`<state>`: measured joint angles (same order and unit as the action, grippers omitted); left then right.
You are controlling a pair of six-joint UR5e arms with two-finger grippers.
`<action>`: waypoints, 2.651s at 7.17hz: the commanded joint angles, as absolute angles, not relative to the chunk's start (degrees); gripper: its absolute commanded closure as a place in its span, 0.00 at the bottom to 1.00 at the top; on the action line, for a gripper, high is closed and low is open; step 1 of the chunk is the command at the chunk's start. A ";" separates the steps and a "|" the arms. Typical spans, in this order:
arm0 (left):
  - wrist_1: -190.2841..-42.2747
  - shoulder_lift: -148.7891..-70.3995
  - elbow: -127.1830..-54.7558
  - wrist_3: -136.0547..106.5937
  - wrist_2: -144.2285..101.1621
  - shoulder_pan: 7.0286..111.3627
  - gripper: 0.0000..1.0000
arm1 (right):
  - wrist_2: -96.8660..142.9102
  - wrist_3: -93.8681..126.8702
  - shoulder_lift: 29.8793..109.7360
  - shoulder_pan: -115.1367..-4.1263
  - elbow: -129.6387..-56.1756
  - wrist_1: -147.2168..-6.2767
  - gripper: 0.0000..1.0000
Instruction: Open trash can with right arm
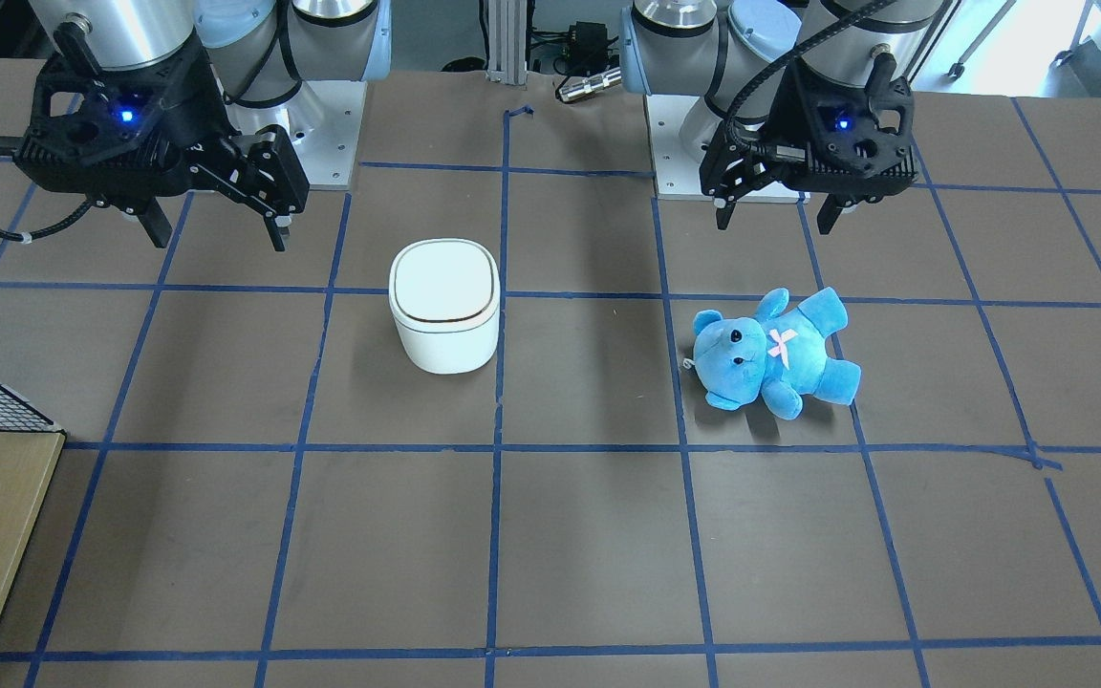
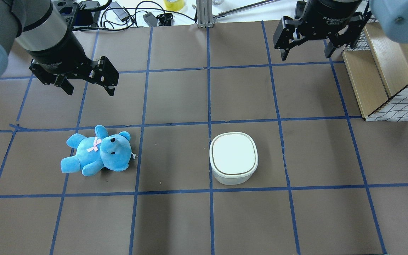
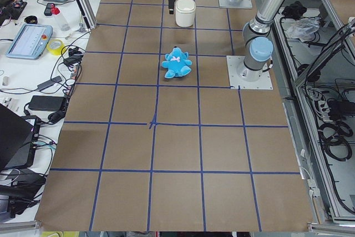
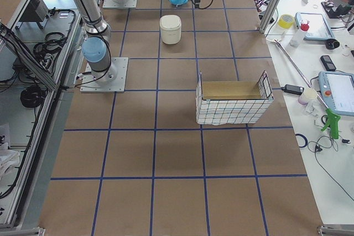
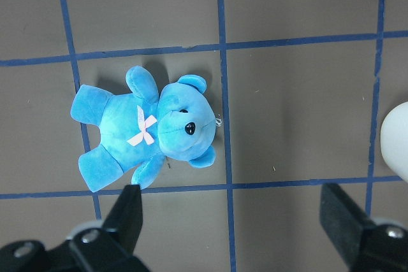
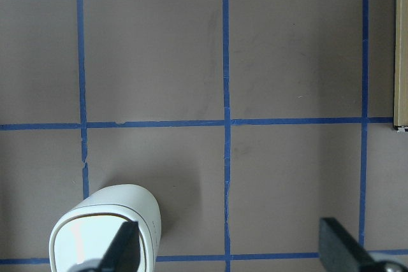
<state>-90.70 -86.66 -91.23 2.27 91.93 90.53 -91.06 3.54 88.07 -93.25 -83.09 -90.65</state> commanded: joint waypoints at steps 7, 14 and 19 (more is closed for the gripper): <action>-90.70 -86.66 -91.23 2.28 91.93 90.53 0.00 | -91.49 5.71 87.54 -94.66 -82.79 -90.79 0.01; -90.70 -86.66 -91.23 2.29 91.93 90.53 0.00 | -91.23 16.98 86.49 -100.87 -85.24 -89.21 0.77; -90.70 -86.66 -91.23 2.20 91.93 90.53 0.00 | -91.32 23.56 85.61 -107.84 -101.83 -100.42 1.00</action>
<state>-90.70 -86.66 -91.23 2.26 91.93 90.53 -91.34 23.81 85.66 -107.33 -96.68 -95.94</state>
